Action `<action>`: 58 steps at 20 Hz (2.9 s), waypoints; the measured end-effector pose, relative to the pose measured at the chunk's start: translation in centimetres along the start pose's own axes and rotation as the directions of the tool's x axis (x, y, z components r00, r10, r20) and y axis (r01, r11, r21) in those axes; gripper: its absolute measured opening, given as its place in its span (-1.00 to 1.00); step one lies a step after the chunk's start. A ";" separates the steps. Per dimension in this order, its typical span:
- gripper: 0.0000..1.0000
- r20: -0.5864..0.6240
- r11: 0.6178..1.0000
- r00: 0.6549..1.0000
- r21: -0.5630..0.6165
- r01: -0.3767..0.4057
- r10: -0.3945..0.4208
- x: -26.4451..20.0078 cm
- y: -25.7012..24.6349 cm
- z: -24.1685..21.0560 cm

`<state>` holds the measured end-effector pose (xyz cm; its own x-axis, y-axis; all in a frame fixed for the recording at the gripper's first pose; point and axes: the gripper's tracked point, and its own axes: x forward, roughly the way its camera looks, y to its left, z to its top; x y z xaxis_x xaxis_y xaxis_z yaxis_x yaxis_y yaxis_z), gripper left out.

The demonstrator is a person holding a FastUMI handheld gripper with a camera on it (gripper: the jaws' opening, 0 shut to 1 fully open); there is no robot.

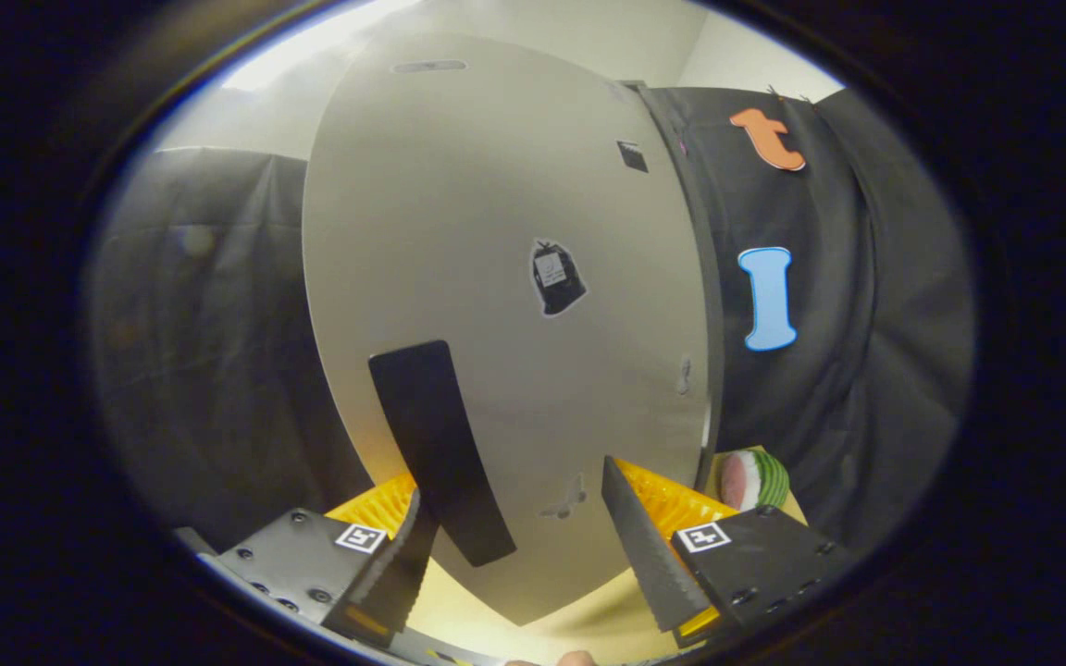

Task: Open the shoe cabinet door, grab the shoes and put them into the shoe cabinet, then close the shoe cabinet door.

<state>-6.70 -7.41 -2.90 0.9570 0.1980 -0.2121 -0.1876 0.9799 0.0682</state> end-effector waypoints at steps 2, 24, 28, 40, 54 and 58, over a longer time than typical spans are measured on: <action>0.95 0.006 1.000 1.000 -0.015 -0.007 0.007 1.2 0.8 0.2; 0.95 0.046 0.996 0.997 -0.056 0.067 -0.065 13.5 8.1 1.1; 0.95 0.047 0.995 0.995 -0.052 0.087 -0.085 15.5 9.1 1.0; 0.97 0.080 0.981 0.981 -0.060 0.183 -0.178 19.2 10.7 1.4; 1.00 0.099 0.971 0.968 -0.041 0.235 -0.230 18.9 11.8 0.9; 1.00 0.092 0.976 0.973 -0.038 0.215 -0.211 18.8 12.2 0.8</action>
<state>9.13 8.25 -5.27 0.9912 -0.0164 -0.1316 0.0144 0.9998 -0.0156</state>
